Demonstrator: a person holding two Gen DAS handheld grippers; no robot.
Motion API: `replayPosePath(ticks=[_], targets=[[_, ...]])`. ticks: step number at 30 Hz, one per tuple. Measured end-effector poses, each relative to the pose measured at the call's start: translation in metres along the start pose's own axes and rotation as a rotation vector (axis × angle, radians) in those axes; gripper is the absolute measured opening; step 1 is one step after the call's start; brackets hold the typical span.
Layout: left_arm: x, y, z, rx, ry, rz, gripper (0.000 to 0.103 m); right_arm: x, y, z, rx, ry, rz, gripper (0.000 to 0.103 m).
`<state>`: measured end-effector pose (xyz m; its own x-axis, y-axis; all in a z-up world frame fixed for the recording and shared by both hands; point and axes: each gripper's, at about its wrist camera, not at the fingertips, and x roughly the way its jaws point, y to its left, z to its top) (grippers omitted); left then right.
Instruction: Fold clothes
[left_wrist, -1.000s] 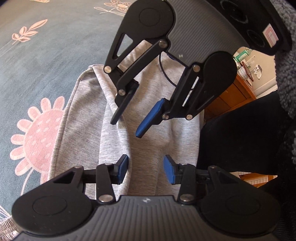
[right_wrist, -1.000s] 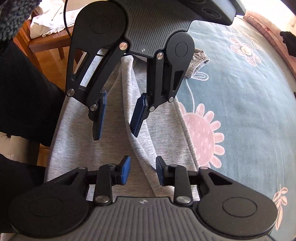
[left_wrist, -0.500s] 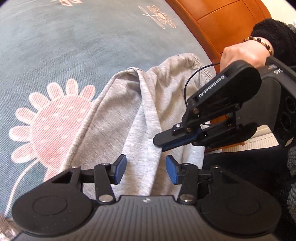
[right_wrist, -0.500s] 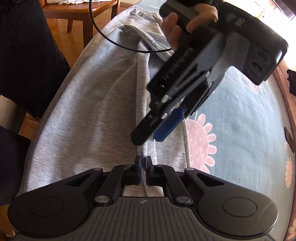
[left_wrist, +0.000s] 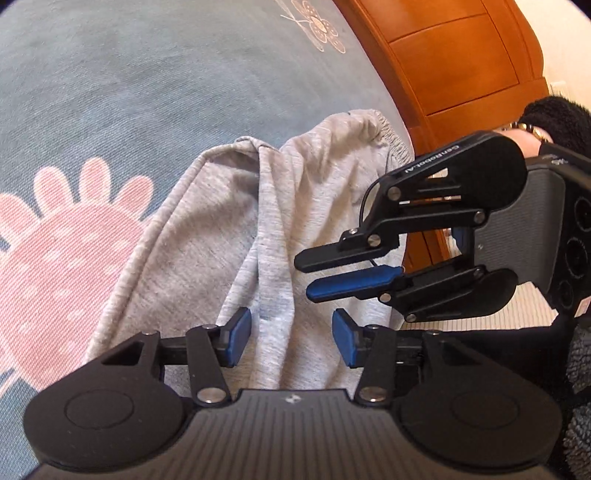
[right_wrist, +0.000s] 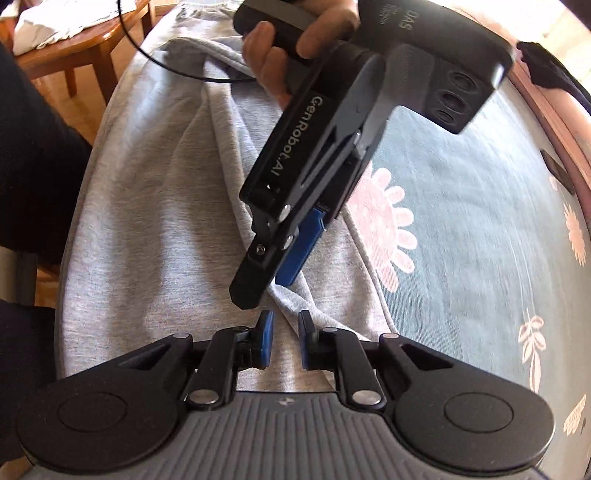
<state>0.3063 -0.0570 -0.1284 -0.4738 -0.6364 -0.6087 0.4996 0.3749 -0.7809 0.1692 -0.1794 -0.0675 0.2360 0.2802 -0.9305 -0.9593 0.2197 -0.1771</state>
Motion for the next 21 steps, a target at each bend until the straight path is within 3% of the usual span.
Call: replayPosePath(ticks=[5, 7, 9, 15, 19, 21], targets=[[0.005, 0.031, -0.001, -0.164, 0.008, -0.105, 0.048, -0.007, 0.002, -0.009, 0.106, 0.000, -0.052, 0.023], [0.016, 0.018, 0.003, -0.097, 0.030, -0.022, 0.032, -0.011, 0.004, -0.014, 0.152, 0.000, -0.073, 0.024], [0.017, 0.002, 0.006, 0.009, 0.055, 0.114, 0.002, -0.014, 0.005, -0.019, 0.199, 0.006, -0.093, 0.024], [-0.018, -0.002, 0.019, 0.007, -0.058, 0.246, 0.001, -0.018, 0.006, -0.032, 0.283, 0.016, -0.137, 0.025], [-0.016, 0.013, 0.028, -0.064, -0.093, 0.324, 0.001, -0.020, 0.009, -0.039, 0.325, 0.019, -0.155, 0.027], [-0.002, 0.015, 0.033, -0.097, -0.102, 0.328, 0.002, -0.022, 0.011, -0.040, 0.341, 0.020, -0.163, 0.028]])
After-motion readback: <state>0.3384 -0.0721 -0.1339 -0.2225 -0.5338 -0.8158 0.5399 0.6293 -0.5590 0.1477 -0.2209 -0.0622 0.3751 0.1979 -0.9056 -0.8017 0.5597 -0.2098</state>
